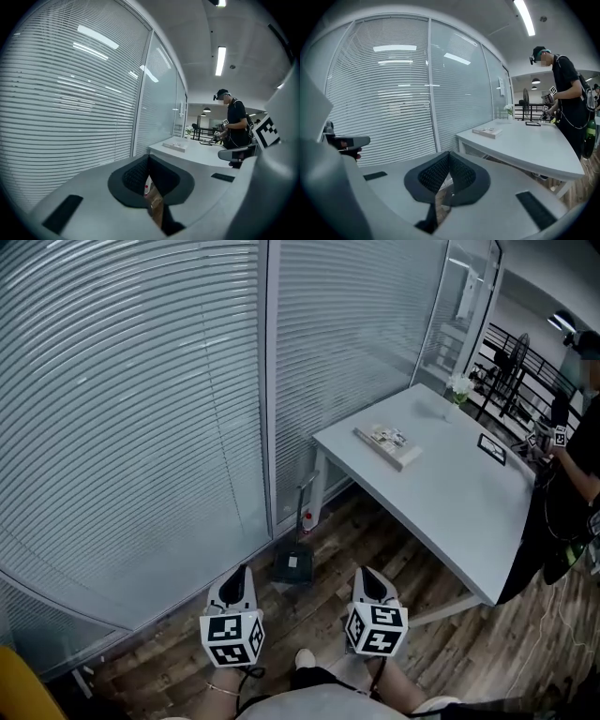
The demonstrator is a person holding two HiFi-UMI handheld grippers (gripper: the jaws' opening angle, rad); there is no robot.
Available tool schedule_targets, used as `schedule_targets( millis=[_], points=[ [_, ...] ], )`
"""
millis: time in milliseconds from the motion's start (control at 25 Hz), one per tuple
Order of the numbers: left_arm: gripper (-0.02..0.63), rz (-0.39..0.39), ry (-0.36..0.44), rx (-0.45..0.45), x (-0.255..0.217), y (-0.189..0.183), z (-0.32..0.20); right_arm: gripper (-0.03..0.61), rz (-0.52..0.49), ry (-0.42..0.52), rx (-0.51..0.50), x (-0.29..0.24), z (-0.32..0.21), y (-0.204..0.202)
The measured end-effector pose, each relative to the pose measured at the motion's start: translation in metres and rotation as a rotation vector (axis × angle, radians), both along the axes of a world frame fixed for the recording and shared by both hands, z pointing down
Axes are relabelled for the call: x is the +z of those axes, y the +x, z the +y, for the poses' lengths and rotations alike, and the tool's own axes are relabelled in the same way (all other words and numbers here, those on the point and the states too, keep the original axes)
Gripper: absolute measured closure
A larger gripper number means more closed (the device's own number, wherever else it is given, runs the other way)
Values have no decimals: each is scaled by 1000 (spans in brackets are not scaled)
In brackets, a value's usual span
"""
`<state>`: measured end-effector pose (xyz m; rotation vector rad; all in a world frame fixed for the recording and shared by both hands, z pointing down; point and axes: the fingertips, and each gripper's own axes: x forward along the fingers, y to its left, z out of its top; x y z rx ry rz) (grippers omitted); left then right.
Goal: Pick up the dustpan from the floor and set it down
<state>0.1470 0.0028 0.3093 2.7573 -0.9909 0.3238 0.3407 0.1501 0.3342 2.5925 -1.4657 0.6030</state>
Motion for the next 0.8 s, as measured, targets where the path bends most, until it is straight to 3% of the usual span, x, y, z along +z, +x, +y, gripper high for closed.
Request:
schedule_targets(
  millis=[440, 800],
  points=[
    [595, -51, -27, -42, 15, 37, -62, 546, -25, -35, -29, 15, -55, 55],
    [595, -49, -78, 22, 39, 64, -97, 546, -27, -91, -2, 35, -87, 63]
  ],
)
